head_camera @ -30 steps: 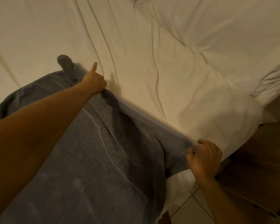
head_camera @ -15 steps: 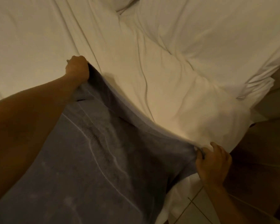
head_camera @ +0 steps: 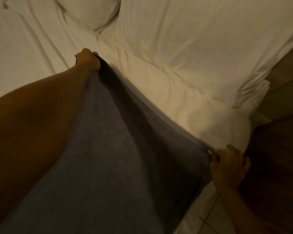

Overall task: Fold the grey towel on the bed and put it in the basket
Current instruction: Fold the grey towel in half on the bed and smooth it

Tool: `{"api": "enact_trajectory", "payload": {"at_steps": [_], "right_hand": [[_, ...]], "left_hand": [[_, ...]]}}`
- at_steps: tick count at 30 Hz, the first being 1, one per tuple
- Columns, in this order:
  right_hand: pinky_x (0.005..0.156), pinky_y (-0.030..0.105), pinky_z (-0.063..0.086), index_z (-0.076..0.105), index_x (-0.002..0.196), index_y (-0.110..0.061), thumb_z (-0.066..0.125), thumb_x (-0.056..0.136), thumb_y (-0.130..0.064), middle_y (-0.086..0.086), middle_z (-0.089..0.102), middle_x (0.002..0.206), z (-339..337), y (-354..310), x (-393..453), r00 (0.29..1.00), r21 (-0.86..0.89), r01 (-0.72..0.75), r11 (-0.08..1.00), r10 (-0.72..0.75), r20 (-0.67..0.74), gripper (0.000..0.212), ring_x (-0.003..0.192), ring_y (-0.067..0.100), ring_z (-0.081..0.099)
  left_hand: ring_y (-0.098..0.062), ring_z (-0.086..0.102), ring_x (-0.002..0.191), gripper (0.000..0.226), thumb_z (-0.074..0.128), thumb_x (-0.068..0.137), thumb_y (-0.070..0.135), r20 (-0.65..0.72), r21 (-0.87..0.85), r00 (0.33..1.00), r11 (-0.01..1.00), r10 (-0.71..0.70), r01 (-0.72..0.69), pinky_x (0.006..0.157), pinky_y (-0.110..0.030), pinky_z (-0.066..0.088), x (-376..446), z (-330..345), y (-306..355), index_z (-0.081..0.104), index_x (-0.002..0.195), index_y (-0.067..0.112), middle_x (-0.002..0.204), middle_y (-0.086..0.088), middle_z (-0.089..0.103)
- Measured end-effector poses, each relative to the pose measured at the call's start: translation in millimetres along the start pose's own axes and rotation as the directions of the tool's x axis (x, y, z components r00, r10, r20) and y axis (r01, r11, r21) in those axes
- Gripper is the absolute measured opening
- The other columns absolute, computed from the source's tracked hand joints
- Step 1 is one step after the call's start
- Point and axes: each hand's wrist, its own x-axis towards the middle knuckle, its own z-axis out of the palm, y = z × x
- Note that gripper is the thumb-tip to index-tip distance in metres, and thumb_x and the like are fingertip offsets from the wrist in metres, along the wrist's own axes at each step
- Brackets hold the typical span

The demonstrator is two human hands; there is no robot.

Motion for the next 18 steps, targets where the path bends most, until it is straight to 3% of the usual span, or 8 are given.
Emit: {"api": "enact_trajectory", "payload": {"at_steps": [2,4,7,10,13,15,18], "right_hand": [[0.104,0.052,0.028,0.071,0.073,-0.01,0.064,0.084,-0.029,0.019,0.06,0.118,6.2,1.5,1.8,0.997,-0.005,0.0,1.0,0.0,0.074,0.023,0.114,0.037,0.05],[0.103,0.054,0.031,0.069,0.081,-0.012,0.063,0.084,-0.033,0.018,0.057,0.124,14.1,3.4,-1.8,0.986,-0.047,0.04,0.998,-0.032,0.162,0.022,0.116,0.037,0.048],[0.109,0.058,0.024,0.056,0.116,-0.016,0.061,0.086,-0.035,0.018,0.042,0.141,21.0,2.2,-9.4,0.976,-0.05,0.096,0.994,-0.084,0.2,0.036,0.129,0.036,0.037],[0.112,0.056,0.009,0.036,0.142,-0.017,0.048,0.093,-0.037,0.018,0.025,0.153,17.4,-11.0,-17.1,0.967,-0.073,0.176,0.982,-0.159,0.201,0.055,0.139,0.034,0.021],[0.114,0.051,-0.002,0.033,0.145,-0.014,0.02,0.094,-0.046,0.017,0.031,0.152,17.3,-25.5,-37.0,0.856,-0.103,0.431,0.896,-0.371,0.36,0.061,0.14,0.032,0.027],[0.114,0.05,0.001,0.039,0.141,-0.013,0.002,0.096,-0.05,0.015,0.039,0.148,22.9,-24.6,-51.4,0.796,-0.077,0.451,0.889,-0.362,0.484,0.069,0.136,0.032,0.036],[0.11,0.05,0.012,0.044,0.139,-0.01,0.003,0.096,-0.051,0.015,0.045,0.144,32.0,-16.5,-59.9,0.792,-0.089,0.4,0.912,-0.296,0.534,0.071,0.132,0.033,0.044]], "left_hand": [[-0.042,0.043,0.13,0.042,0.039,0.099,0.015,0.036,0.01,0.999,1.0,0.012,-0.012,0.108,-0.045,0.035,-4.9,13.7,-0.1,0.043,0.135,-0.006,0.14,-0.028,0.044],[-0.041,0.032,0.138,0.06,0.042,0.1,0.022,0.153,-0.002,0.986,0.998,0.068,-0.069,0.115,-0.044,0.027,-14.8,37.1,-7.3,0.016,0.15,0.0,0.15,-0.027,0.029],[-0.043,0.031,0.138,0.086,0.05,0.097,0.026,0.228,-0.097,0.962,0.987,0.149,-0.13,0.117,-0.047,0.023,-39.9,74.4,-25.5,-0.016,0.15,0.01,0.154,-0.028,0.021],[-0.039,0.023,0.143,0.087,0.049,0.096,0.033,0.314,-0.068,0.92,0.972,0.234,-0.224,0.119,-0.046,0.02,-68.0,112.8,-45.1,-0.016,0.15,0.011,0.159,-0.022,0.005],[-0.032,0.005,0.149,0.079,0.037,0.097,0.047,0.381,0.076,0.889,0.949,0.255,-0.305,0.121,-0.049,0.011,-97.7,144.0,-63.7,-0.008,0.152,0.012,0.16,-0.016,-0.006],[-0.028,-0.002,0.149,0.077,0.031,0.097,0.05,0.396,0.15,0.877,0.923,0.271,-0.353,0.12,-0.05,0.006,-116.6,156.4,-74.7,-0.007,0.152,0.012,0.16,-0.014,-0.009],[-0.026,-0.004,0.149,0.076,0.03,0.098,0.049,0.398,0.2,0.869,0.897,0.293,-0.394,0.12,-0.05,0.007,-131.6,160.6,-85.2,-0.006,0.152,0.011,0.161,-0.012,-0.01]]}}
